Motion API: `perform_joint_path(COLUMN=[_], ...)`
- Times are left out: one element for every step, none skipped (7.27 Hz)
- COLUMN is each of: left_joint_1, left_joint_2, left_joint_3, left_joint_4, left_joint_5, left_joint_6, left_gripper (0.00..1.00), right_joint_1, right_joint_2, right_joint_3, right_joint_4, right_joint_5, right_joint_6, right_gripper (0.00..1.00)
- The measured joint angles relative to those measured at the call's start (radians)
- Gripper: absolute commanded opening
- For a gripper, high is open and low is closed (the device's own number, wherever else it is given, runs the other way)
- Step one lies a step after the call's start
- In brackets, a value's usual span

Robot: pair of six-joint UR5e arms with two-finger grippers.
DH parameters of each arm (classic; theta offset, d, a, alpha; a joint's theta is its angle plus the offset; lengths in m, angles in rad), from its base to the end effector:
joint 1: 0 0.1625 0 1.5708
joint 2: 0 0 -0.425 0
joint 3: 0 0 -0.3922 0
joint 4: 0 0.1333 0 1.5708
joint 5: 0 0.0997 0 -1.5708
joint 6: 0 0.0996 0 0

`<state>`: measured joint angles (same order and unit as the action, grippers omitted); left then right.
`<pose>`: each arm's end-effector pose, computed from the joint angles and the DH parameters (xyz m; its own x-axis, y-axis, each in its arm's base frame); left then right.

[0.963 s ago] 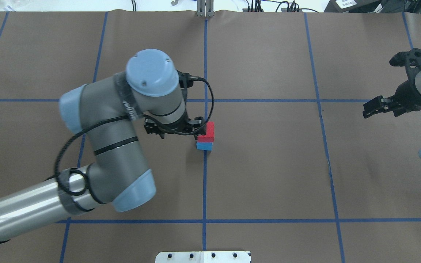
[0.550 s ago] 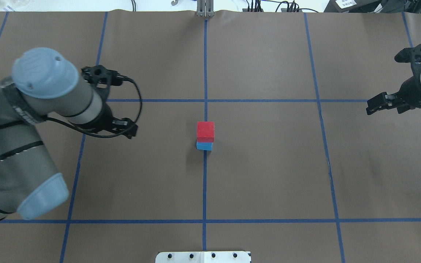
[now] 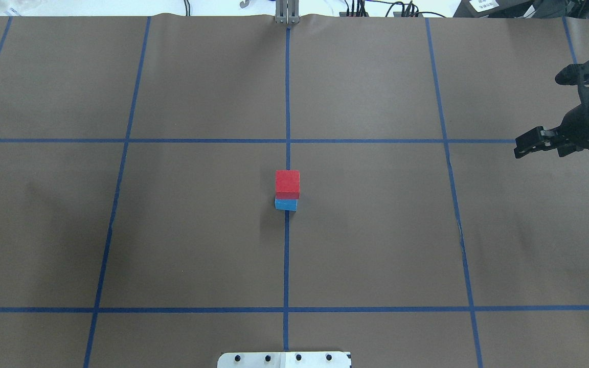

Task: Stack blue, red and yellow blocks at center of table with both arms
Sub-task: 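Lower the left gripper onto the yellow cube and grasp it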

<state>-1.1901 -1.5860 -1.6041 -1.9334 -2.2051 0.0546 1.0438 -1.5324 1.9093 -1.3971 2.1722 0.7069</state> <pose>0.1249 -0.5119 0.6021 0.6402 0.5648 -0.5206 -0.3761 0.8214 0.4287 -0.1894 -0.4786 0.4607 0.7071 -0.0315 0.7064 -0.0403 0.9956 0.0847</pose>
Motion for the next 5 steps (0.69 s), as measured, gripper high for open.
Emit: perform_joint_path(left_joint_1=[-0.014,-0.018,-0.019,-0.019,-0.016], left_joint_2=[0.023,0.046,0.07,0.094,0.118], left_joint_3=[0.026,0.036,0.034,0.028,0.024], left_joint_4=[-0.03,-0.056,-0.073,-0.08,-0.084], left_joint_5=[-0.023,-0.052,-0.074,-0.087,-0.09], left_joint_6=[0.053,0.074,0.097,0.125,0.14], left_gripper=[1.0,1.0,1.0,1.0,1.0], right_joint_1=[0.0,-0.001,-0.002,-0.002,-0.002], right_joint_2=[0.0,0.001,0.001,0.001,0.001], right_joint_3=[0.0,-0.003,-0.007,-0.008,-0.008], right_joint_4=[0.0,0.0,0.0,0.0,0.0], right_joint_5=[0.0,0.0,0.0,0.0,0.0], right_joint_6=[0.0,-0.002,-0.003,-0.004,-0.004], right_gripper=[1.0,1.0,1.0,1.0,1.0])
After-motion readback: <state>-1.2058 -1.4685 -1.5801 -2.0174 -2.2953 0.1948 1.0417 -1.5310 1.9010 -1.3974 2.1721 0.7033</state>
